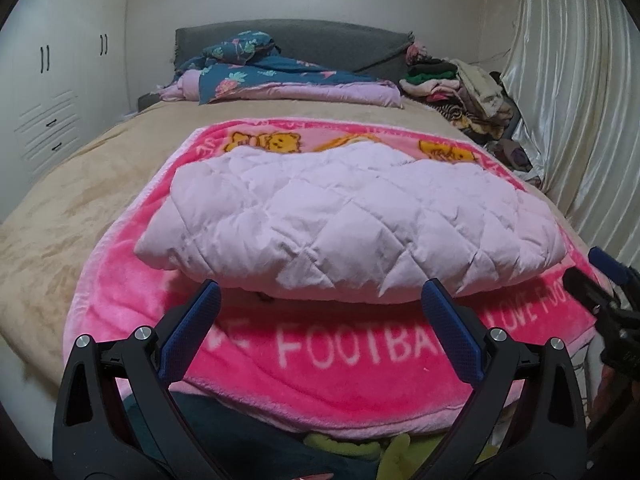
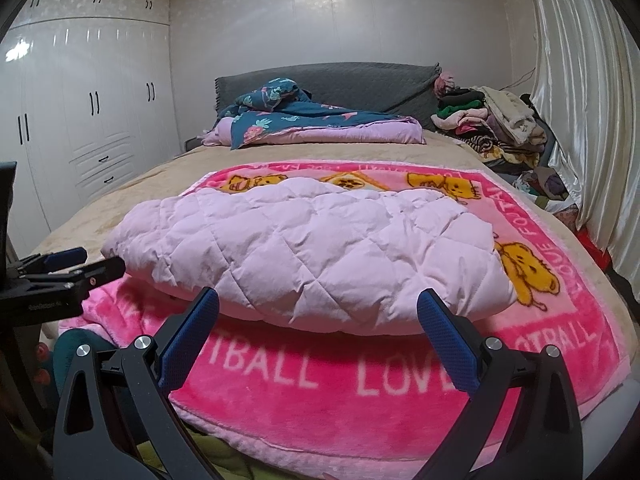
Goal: Fold large clothes
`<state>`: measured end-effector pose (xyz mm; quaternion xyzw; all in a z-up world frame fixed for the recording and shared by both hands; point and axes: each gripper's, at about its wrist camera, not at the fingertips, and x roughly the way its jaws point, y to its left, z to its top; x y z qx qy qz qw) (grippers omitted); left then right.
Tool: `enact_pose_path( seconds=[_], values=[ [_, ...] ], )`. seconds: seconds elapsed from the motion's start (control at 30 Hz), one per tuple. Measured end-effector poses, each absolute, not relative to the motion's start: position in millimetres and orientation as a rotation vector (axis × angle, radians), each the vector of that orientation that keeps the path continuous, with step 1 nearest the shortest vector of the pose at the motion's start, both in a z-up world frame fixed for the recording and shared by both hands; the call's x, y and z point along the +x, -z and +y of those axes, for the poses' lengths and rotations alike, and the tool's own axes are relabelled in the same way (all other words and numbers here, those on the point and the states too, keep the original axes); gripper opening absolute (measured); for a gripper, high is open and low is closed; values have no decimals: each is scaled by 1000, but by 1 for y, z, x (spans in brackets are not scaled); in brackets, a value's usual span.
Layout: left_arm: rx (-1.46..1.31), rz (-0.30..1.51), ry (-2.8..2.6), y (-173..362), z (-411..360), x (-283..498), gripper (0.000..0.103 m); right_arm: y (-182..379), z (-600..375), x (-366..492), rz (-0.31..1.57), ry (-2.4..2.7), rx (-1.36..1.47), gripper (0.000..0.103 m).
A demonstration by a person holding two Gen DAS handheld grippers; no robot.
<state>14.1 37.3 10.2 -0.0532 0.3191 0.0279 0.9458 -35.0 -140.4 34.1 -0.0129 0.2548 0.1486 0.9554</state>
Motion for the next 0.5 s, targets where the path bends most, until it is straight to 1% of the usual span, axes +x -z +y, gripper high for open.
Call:
enact_pose_path(
  seconds=[0.23,0.33,0.43,0.5],
  values=[
    [-128,667,-61,-5,40,19,94,-37,-174,-34,498,-226,30,99],
    [-180,686,-71,0,63,32,94,-28,-245,-24,533,-75,168,99],
    [-246,701,-158,4,121,59,94,-3,-350,-19,581,227,263,99],
    [-270,706,-245,7,168,78,94,20,-425,-22,621,466,258,99]
  ],
)
